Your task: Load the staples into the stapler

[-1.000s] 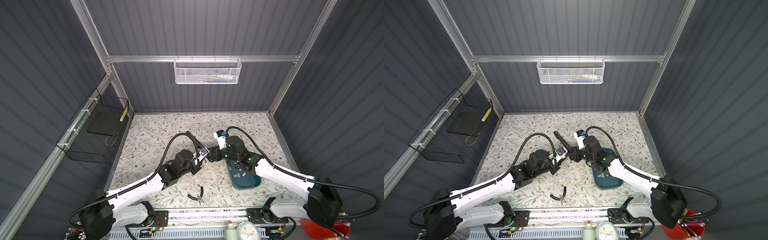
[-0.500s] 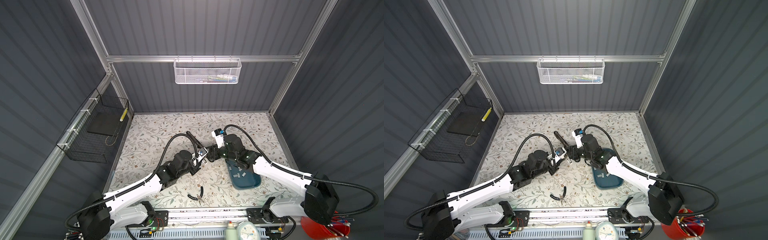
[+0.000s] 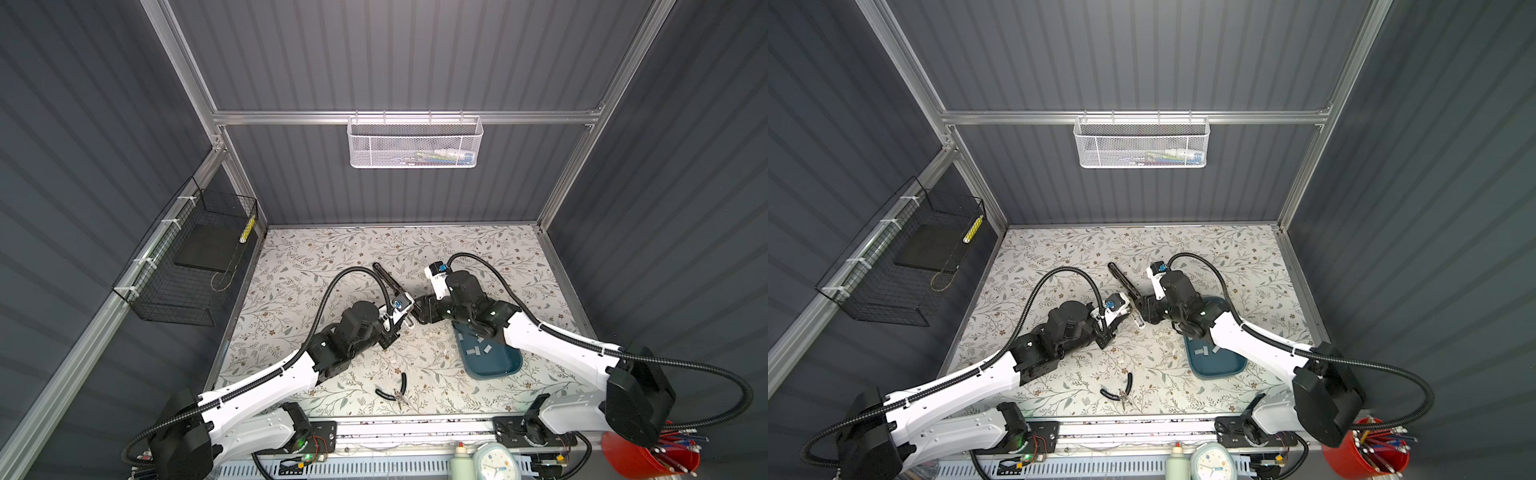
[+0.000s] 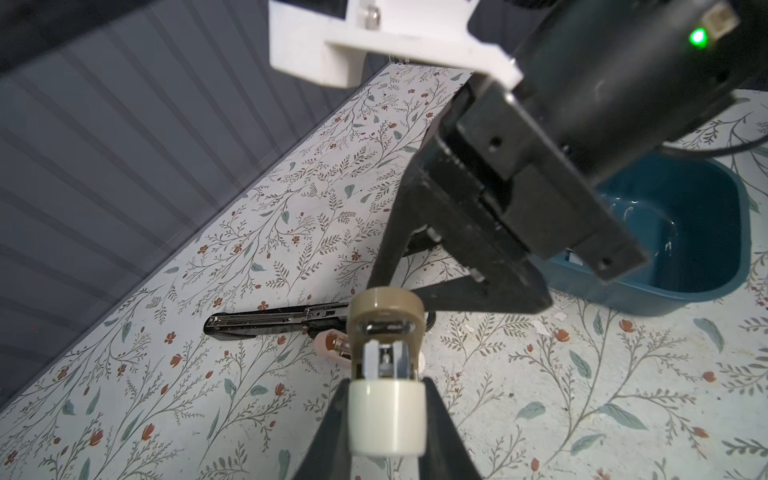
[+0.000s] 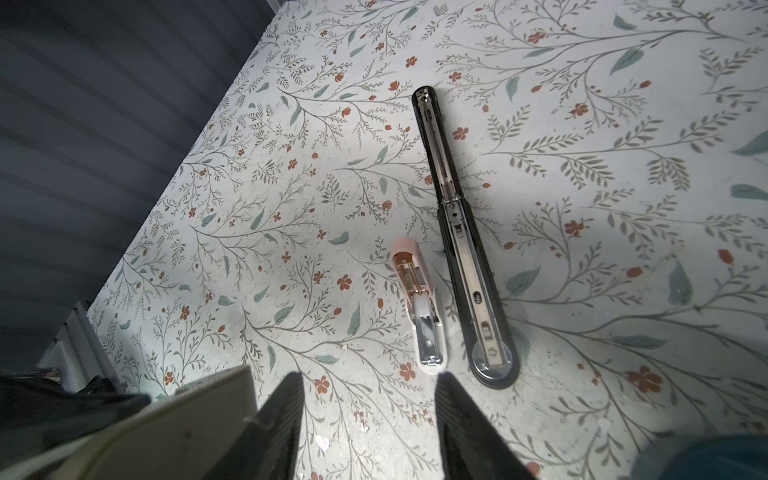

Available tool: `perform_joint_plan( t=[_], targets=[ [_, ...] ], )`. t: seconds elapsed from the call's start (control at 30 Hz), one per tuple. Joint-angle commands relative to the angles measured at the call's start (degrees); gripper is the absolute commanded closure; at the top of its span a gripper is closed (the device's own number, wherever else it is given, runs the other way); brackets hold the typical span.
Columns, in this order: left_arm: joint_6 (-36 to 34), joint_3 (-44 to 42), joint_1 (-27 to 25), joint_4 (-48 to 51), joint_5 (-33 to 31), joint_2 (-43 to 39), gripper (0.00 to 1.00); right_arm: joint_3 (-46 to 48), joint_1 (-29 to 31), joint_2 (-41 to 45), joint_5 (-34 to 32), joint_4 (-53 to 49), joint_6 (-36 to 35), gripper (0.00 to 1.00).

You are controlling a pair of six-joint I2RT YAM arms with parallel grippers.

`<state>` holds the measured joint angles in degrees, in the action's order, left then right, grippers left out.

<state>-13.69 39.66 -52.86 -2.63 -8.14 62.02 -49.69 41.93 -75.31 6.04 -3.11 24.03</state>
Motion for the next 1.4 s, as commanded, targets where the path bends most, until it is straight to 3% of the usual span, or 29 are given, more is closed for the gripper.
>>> perform_joint_plan(
  t=[0.0,0.2,0.47,0.63,1.37],
  targets=[
    [0.1,0.7,0.2,-0.3,-0.5,0.5,1.0,3.2,0.1,6.6,-0.2,1.6,1.1,0.44],
    [0.0,1.2,0.1,0.1,-0.3,1.1,1.0,7.3,1.1,14.6,4.1,6.1,3.8,0.42],
    [0.0,1.1,0.1,0.2,-0.2,1.0,1.0,1.6,2.8,5.0,5.6,3.6,3.0,0.41],
    [0.0,1.1,0.2,0.1,-0.2,0.7,1.0,-0.9,2.8,0.9,3.2,2.1,2.9,0.43],
    [0.3,-1.1,0.1,-2.2,0.6,-2.6,1.0,-2.0,2.8,-1.6,-1.7,0.5,1.9,0.44]
  ],
)
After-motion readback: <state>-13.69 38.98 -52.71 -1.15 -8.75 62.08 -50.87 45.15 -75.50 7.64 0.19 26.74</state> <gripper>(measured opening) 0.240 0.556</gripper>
